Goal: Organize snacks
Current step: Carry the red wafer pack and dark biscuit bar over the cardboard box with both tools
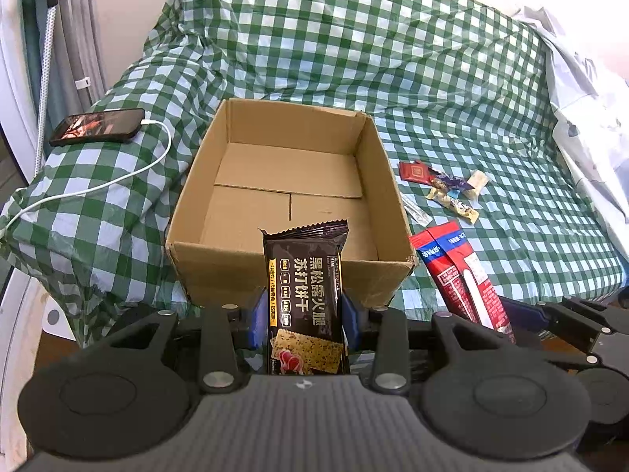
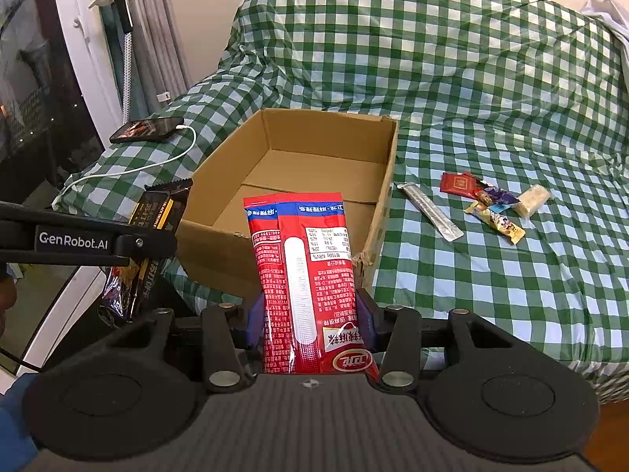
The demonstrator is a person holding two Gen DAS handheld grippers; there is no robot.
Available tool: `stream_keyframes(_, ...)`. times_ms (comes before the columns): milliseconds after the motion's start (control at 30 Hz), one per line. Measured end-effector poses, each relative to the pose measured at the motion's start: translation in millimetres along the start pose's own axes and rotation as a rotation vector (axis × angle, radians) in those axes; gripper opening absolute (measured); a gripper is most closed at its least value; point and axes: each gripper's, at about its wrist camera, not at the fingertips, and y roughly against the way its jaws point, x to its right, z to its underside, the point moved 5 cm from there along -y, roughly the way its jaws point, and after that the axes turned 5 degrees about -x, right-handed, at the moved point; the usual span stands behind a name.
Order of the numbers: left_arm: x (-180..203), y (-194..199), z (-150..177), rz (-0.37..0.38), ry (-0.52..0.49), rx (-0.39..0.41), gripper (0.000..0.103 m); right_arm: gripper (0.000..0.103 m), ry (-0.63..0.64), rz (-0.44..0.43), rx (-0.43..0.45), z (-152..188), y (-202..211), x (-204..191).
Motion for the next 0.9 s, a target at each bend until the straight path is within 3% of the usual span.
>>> stream_keyframes(433,-8.7,-5.6,-6.2,-0.002,0.020,-0.008,0.043,0.049,-0.001,0.016,-0.020,-5.4,-11.2,-0.8)
stream_keyframes(900,-29.1,-23.1,-40.2,-0.004,0.071,0.013,0.043,0.049,0.017,0.034,-0.012,-34.6,-29.6,-5.5)
